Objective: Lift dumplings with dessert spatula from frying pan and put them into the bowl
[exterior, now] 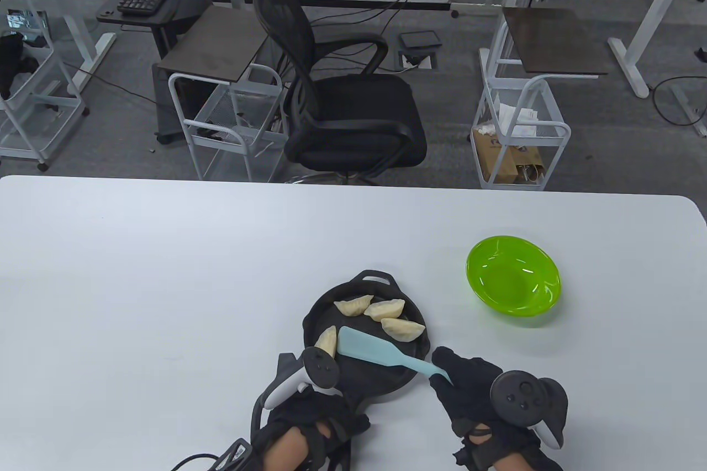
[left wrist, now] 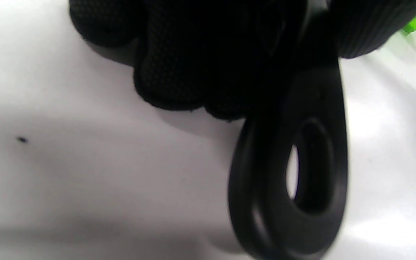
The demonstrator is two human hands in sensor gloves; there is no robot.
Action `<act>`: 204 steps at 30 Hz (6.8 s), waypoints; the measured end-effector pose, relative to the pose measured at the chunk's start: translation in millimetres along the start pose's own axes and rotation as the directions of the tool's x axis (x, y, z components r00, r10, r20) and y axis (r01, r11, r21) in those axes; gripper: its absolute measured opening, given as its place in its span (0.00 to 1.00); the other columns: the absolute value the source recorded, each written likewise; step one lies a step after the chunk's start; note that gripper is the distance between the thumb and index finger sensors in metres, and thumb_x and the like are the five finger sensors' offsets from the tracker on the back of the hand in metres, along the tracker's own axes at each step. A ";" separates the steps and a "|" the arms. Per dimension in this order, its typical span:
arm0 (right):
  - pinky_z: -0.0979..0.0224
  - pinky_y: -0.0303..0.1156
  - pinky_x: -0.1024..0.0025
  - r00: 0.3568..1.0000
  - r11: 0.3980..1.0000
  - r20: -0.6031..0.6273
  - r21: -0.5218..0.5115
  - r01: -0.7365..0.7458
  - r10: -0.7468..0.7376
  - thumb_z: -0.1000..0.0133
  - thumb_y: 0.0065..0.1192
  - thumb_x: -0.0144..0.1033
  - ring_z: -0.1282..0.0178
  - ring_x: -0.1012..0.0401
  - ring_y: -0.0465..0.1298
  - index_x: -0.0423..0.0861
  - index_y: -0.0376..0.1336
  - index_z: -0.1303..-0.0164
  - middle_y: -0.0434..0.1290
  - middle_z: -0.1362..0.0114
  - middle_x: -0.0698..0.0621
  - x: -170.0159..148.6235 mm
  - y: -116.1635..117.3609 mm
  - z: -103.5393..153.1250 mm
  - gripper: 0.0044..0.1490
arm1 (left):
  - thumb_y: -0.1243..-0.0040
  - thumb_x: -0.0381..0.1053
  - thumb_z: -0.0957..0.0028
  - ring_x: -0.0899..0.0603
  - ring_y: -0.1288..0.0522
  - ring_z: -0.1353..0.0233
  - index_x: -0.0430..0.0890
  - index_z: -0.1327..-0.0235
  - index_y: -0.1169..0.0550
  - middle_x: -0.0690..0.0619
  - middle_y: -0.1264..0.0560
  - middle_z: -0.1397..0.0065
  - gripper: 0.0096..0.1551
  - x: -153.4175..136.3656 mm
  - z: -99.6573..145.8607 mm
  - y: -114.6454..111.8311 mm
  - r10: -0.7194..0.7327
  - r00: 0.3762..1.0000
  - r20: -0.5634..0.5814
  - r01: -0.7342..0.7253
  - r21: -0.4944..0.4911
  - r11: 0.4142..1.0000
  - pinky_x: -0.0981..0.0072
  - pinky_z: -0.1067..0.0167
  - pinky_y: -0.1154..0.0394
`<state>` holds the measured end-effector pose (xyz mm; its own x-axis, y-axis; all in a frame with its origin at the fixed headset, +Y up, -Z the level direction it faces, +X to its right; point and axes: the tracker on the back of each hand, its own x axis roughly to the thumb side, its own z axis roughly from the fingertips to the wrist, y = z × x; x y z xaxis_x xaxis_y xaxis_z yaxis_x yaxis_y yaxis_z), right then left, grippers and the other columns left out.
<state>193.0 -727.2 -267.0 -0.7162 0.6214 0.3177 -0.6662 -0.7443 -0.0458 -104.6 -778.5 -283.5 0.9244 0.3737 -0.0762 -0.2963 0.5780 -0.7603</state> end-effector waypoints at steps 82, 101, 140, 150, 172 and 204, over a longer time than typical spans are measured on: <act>0.28 0.63 0.44 0.544 0.590 -0.617 0.155 0.793 -0.568 0.37 0.61 0.40 0.49 0.45 0.77 0.35 0.57 0.27 0.76 0.42 0.43 -56.0 52.8 2.3 0.35 | 0.41 0.77 0.51 0.48 0.15 0.54 0.53 0.38 0.25 0.58 0.10 0.55 0.38 -0.6 -1.4 0.7 0.016 1.000 0.011 -0.016 -0.011 1.000 0.50 0.43 0.26; 0.27 0.63 0.42 0.494 0.554 -0.631 0.121 0.824 -0.598 0.37 0.60 0.40 0.48 0.44 0.77 0.34 0.57 0.27 0.76 0.41 0.43 -57.0 53.1 4.4 0.35 | 0.41 0.77 0.51 0.48 0.15 0.54 0.53 0.38 0.25 0.58 0.10 0.55 0.38 -0.6 -1.4 0.7 0.016 1.000 0.011 -0.016 -0.011 1.000 0.50 0.44 0.26; 0.26 0.62 0.39 0.386 0.484 -0.564 -0.027 0.875 -0.730 0.37 0.58 0.41 0.46 0.44 0.77 0.35 0.56 0.26 0.75 0.40 0.44 -64.4 37.7 3.4 0.34 | 0.41 0.77 0.51 0.48 0.15 0.54 0.53 0.38 0.25 0.59 0.10 0.54 0.38 -0.6 -1.4 0.7 0.016 1.000 0.011 -0.016 -0.011 1.000 0.51 0.44 0.26; 0.26 0.62 0.39 0.346 0.474 -0.535 -0.120 0.872 -0.771 0.37 0.58 0.41 0.45 0.45 0.77 0.35 0.55 0.26 0.75 0.39 0.44 -73.3 32.4 3.9 0.35 | 0.41 0.77 0.51 0.48 0.15 0.54 0.53 0.38 0.25 0.59 0.10 0.54 0.38 -0.6 -1.4 0.7 0.016 1.000 0.011 -0.016 -0.011 1.000 0.51 0.44 0.26; 0.26 0.62 0.39 0.254 0.425 -0.472 -0.299 0.854 -0.844 0.37 0.57 0.42 0.45 0.45 0.77 0.35 0.54 0.26 0.74 0.38 0.45 -87.5 19.7 8.0 0.35 | 0.41 0.77 0.51 0.48 0.15 0.54 0.53 0.38 0.25 0.59 0.10 0.54 0.38 -0.6 -1.4 0.7 0.016 1.000 0.011 -0.016 -0.011 1.000 0.51 0.44 0.26; 0.25 0.61 0.40 0.184 0.364 -0.350 -0.564 0.741 -0.918 0.37 0.55 0.42 0.43 0.45 0.76 0.36 0.52 0.25 0.73 0.37 0.46 -111.1 -2.8 19.1 0.36 | 0.41 0.77 0.51 0.48 0.15 0.54 0.53 0.38 0.25 0.59 0.10 0.54 0.38 -0.6 -1.4 0.7 0.016 1.000 0.011 -0.016 -0.011 1.000 0.51 0.44 0.26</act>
<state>278.3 -798.9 -284.1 0.4073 0.8835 -0.2313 -0.8905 0.3280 -0.3153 -105.0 -779.4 -284.8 0.9167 0.3912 -0.0813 -0.3086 0.5640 -0.7659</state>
